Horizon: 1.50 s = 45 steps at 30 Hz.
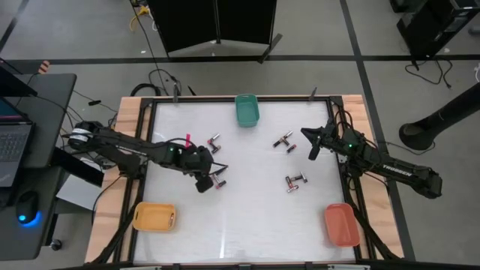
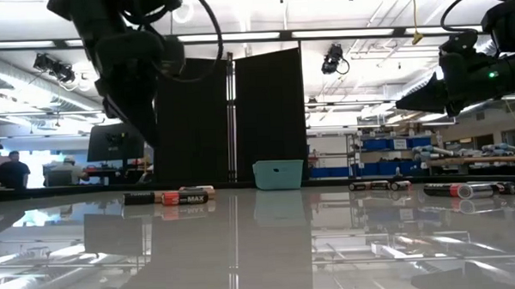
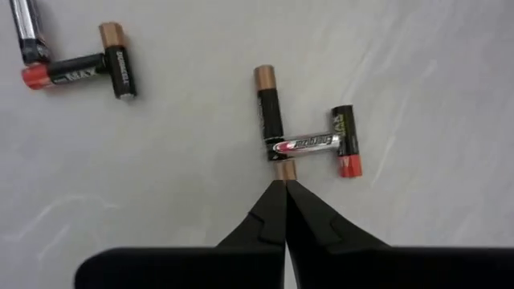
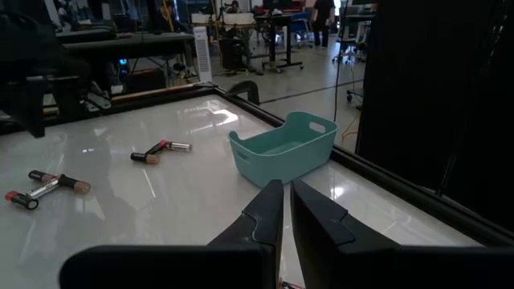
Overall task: Sort batteries
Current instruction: Put the brown battery into the green bin
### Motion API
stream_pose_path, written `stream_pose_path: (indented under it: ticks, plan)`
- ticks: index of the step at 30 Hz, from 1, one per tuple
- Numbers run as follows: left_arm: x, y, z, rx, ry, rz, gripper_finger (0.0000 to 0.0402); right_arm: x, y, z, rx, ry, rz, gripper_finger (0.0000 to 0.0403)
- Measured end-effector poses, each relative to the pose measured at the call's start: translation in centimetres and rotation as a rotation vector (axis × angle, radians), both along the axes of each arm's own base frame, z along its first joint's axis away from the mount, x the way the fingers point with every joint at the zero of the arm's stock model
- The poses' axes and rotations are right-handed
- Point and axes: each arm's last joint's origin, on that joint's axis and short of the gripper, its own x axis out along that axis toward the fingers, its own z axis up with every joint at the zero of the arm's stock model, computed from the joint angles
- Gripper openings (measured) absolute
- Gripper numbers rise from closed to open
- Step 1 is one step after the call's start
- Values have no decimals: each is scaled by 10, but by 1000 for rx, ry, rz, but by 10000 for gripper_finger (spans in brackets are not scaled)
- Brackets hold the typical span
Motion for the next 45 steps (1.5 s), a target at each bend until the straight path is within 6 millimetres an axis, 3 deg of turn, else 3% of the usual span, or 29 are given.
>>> stream_pose_path:
  ticks: [5,16,22,36,41,45]
  plan:
    - [2,-1,-12,-25,15,-12,41,0,0,0,0,0,0,39]
    - [6,-5,-39,-113,67,14,150,0,0,0,-1,-3,0,39]
    - [9,-6,-48,-96,97,20,182,0,0,1,-7,-14,0,39]
    - [14,-5,-66,-24,148,48,172,0,0,2,-11,-23,0,39]
    - [14,-4,-66,-13,158,30,137,0,0,3,-15,-30,0,39]
    - [11,-4,-66,-8,179,30,81,0,0,4,-17,-32,0,39]
